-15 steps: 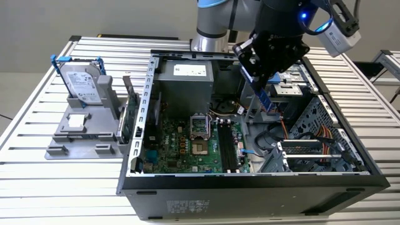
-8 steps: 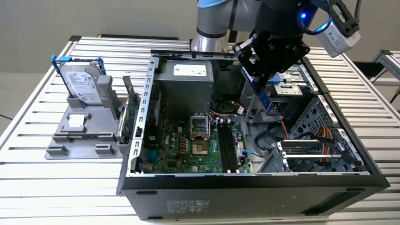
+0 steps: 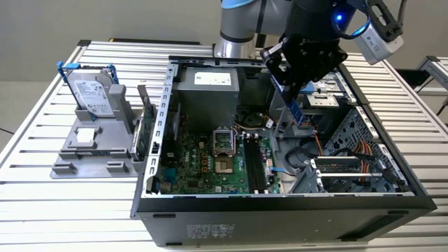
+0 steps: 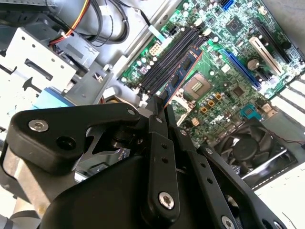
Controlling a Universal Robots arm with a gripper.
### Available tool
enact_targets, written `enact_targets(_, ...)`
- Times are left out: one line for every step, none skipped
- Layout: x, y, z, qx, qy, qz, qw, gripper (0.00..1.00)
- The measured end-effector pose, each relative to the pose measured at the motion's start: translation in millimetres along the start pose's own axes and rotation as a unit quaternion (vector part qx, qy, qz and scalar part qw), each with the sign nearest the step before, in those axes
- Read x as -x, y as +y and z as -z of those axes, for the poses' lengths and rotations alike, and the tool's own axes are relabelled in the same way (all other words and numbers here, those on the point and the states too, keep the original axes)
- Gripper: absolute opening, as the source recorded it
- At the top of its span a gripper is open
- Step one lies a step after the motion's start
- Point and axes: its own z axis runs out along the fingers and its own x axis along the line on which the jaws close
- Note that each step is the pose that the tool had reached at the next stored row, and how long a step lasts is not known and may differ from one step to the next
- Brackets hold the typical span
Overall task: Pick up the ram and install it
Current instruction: 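Insert the ram into the slot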
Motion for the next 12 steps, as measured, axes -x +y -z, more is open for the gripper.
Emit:
enact_targets(0.0, 0.0, 0.0, 0.0000, 0.0000, -0.004, 1.0000, 0.00)
enact_targets(0.0, 0.0, 0.0, -0.0001, 0.0000, -0.008, 1.0000, 0.00)
enact_targets(0.0, 0.0, -0.1, -0.0002, 0.0000, -0.012, 0.9999, 0.00)
enact_targets(0.0, 0.0, -0.1, -0.0003, 0.0000, -0.017, 0.9999, 0.00)
enact_targets(0.0, 0.0, -0.1, -0.0004, 0.0000, -0.022, 0.9998, 0.00)
enact_targets(0.0, 0.0, -0.1, -0.0005, 0.0000, -0.027, 0.9996, 0.00)
enact_targets(0.0, 0.0, -0.1, -0.0006, 0.0000, -0.031, 0.9995, 0.00)
enact_targets(0.0, 0.0, -0.2, -0.0007, 0.0000, -0.036, 0.9994, 0.00)
enact_targets(0.0, 0.0, -0.2, -0.0008, 0.0001, -0.041, 0.9992, 0.00)
enact_targets(0.0, 0.0, -0.2, -0.0009, 0.0001, -0.045, 0.9990, 0.00)
enact_targets(0.0, 0.0, -0.2, -0.0010, 0.0001, -0.050, 0.9988, 0.00)
enact_targets(0.0, 0.0, -0.2, -0.0011, 0.0001, -0.054, 0.9985, 0.00)
